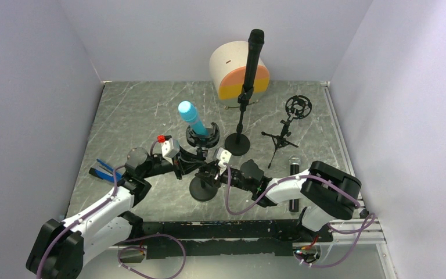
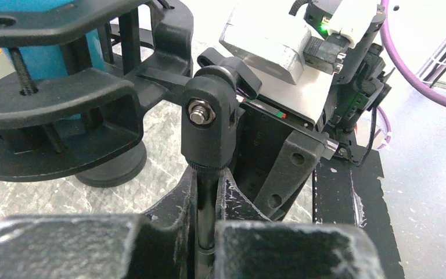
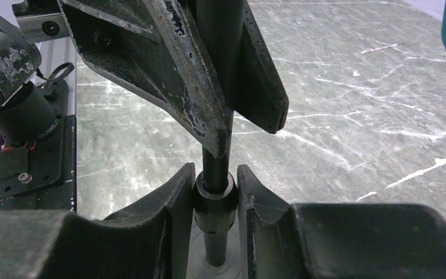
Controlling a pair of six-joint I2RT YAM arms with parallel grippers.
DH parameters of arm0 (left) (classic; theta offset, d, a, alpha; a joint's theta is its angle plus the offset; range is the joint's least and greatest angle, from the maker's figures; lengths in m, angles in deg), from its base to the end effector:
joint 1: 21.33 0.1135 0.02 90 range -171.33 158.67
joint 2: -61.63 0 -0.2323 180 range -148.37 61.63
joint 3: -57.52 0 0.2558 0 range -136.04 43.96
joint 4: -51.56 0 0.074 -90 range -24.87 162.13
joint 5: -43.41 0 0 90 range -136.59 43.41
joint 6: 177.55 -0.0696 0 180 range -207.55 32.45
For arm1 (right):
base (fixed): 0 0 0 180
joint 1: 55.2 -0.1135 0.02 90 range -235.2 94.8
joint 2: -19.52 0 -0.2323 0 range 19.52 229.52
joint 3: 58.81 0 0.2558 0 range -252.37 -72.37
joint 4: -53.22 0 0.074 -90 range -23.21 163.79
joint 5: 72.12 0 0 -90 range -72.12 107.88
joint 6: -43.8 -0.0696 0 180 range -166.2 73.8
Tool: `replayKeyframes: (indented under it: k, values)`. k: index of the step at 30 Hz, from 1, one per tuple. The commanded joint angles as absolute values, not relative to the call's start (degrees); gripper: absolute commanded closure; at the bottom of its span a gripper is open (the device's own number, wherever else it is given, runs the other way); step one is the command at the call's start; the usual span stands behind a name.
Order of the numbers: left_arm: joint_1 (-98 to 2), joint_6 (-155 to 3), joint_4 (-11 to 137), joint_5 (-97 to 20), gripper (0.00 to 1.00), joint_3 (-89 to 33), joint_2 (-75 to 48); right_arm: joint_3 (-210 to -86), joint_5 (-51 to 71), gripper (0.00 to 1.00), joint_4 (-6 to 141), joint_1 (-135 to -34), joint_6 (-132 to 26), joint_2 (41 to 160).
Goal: Remove the microphone from the stand
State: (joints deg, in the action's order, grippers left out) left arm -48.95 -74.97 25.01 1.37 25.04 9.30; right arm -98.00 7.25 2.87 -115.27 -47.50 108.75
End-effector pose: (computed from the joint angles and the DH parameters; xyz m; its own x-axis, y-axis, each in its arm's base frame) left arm 0.1873 -0.1563 0.2246 -0.1091 -0.1075 -0.9882 0.9634 0.2336 -0.1317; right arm 0.1503 0.2868 0.1505 -0.0187 0.0122 -0.9998 -0.9436 0.3303 0.0217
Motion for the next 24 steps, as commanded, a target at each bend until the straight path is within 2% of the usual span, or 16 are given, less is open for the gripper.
replayKeyframes:
  k: [1, 3, 11, 14, 17, 19, 22, 24]
  values:
    - [-49.15, -71.3, 21.13, -2.12, 0.97, 25.83, 9.95, -99.15, 10.57, 0.79, 1.86, -115.63, -48.53, 108.95]
    - [-49.16, -70.5, 21.23, -5.16, 0.97, 26.47, 10.78, -98.85, 15.35, 0.79, 1.73, -116.97, -47.67, 108.87]
    - [-49.45, -71.17, 28.11, -13.37, 0.97, 26.51, 16.2, -100.28, 46.96, 0.81, -3.57, -130.27, -36.06, 112.22]
    - [-49.54, -72.22, 31.44, -14.24, 0.97, 25.42, 17.49, -100.26, 51.23, 0.81, -5.69, -131.88, -36.25, 113.43]
    - [-49.84, -73.02, 32.84, -14.84, 0.98, 24.9, 18.37, -100.4, 49.05, 0.79, -3.99, -131.88, -37.83, 112.98]
    - [-49.9, -73.32, 33.08, -14.6, 0.97, 24.89, 18.59, -99.78, 46.0, 0.69, -3.85, -131.88, -38.74, 112.44]
    - [-49.98, -74.24, 34.32, -12.83, 0.97, 24.03, 17.89, -96.64, 37.59, 0.42, -7.33, -130.79, -41.2, 110.8]
    - [-49.98, -74.4, 34.63, -11.33, 0.97, 23.45, 17.11, -95.41, 32.58, 0.34, -6.65, -128.66, -44.64, 108.6]
